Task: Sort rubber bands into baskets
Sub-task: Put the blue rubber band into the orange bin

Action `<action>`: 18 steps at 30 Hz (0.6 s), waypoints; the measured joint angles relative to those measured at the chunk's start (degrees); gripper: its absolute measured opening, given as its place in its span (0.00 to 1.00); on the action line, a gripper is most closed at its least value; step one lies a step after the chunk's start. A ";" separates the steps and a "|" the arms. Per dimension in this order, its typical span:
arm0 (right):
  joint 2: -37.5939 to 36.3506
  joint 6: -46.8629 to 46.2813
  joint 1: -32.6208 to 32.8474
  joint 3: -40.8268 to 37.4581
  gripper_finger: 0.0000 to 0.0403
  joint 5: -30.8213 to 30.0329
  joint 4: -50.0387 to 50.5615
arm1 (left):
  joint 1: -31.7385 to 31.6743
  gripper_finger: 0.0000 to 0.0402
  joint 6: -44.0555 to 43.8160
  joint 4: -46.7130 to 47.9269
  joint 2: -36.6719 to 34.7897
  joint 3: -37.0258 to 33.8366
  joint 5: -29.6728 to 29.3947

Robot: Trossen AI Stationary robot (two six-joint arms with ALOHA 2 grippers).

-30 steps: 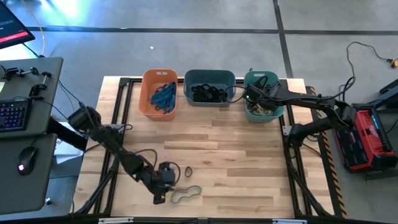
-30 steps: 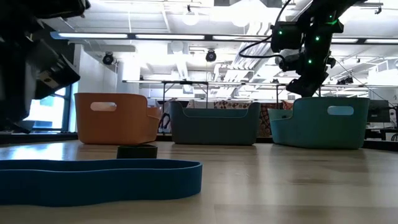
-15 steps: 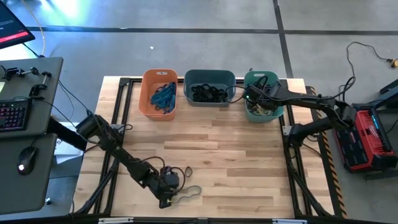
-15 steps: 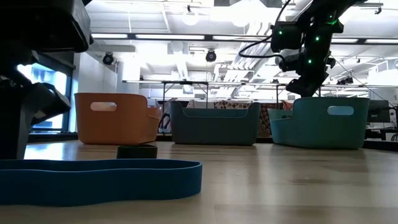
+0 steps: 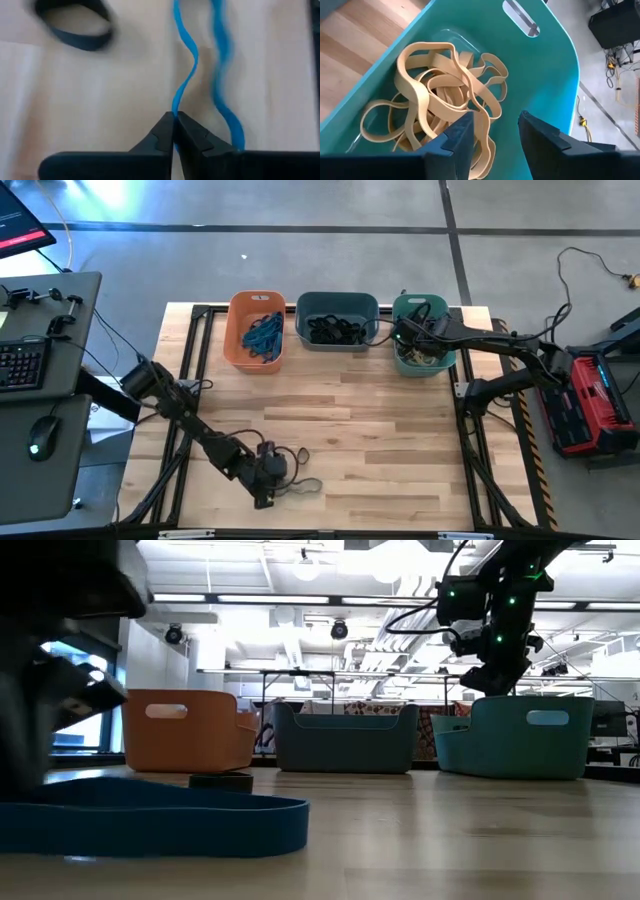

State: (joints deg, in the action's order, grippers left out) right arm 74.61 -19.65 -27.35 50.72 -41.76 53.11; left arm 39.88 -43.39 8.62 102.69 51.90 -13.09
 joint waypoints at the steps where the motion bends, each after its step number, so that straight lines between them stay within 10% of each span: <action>1: 0.00 -0.43 0.00 0.00 0.36 0.00 0.12 | -0.36 0.02 0.15 1.21 -0.70 0.00 -0.75; 18: -0.02 -3.04 0.00 0.00 0.36 0.33 0.45 | -12.61 0.00 7.31 20.69 -28.57 -0.02 -9.62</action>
State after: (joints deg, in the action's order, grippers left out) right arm 74.59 -22.70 -27.35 50.72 -41.43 53.56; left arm 27.26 -36.08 29.31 74.12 51.88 -22.71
